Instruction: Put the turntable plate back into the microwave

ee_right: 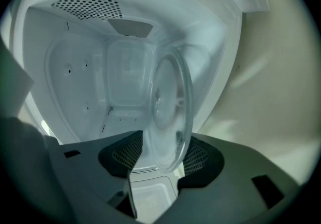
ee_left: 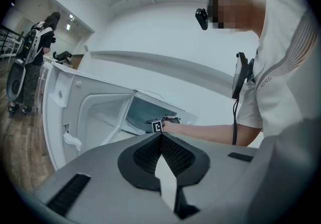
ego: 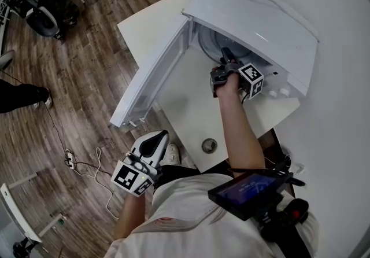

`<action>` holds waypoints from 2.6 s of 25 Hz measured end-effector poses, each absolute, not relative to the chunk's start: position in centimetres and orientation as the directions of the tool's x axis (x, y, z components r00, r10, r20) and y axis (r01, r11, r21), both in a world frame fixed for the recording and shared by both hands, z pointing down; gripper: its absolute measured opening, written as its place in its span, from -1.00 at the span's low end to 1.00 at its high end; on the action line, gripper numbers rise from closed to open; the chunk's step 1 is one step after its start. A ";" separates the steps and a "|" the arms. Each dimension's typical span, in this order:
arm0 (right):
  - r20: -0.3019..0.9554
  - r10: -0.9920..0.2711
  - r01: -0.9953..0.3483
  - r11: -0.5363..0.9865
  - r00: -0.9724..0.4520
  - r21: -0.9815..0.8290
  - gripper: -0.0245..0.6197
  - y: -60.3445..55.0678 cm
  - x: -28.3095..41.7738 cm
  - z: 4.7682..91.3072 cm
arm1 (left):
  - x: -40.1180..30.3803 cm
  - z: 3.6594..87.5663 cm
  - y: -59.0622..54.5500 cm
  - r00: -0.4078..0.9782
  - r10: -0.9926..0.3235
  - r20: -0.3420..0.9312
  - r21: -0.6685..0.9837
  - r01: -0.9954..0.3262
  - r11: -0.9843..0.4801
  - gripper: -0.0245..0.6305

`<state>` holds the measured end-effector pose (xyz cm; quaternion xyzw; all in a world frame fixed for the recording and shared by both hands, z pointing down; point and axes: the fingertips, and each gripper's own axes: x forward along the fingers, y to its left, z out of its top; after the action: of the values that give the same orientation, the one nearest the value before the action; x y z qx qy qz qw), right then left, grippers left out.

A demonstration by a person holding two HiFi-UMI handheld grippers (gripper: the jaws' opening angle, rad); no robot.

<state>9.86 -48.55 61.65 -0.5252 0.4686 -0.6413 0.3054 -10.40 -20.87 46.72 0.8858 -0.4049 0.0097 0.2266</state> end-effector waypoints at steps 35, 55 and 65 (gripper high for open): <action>0.172 -0.864 -0.346 0.002 -0.472 -0.938 -0.91 -29.4 9.0 51.8 | -11.3 42.5 -17.5 0.789 -0.607 0.092 0.336 -0.599 -0.727 -0.89; 0.015 -0.902 -0.807 0.379 -0.432 -0.452 -0.91 -11.3 10.0 33.7 | -7.3 35.2 -11.6 0.891 -0.453 0.019 0.182 -0.449 -0.875 -0.89; -0.013 -0.872 -0.804 0.457 -0.490 -0.381 -0.91 -6.5 13.1 31.8 | -3.9 33.1 -6.6 0.842 -0.539 0.029 0.144 -0.537 -0.831 -0.89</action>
<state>13.11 -6.52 31.84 -0.4943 0.8473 -0.1642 0.1035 -3.86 -6.60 33.09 0.9568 -0.2814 -0.0064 0.0731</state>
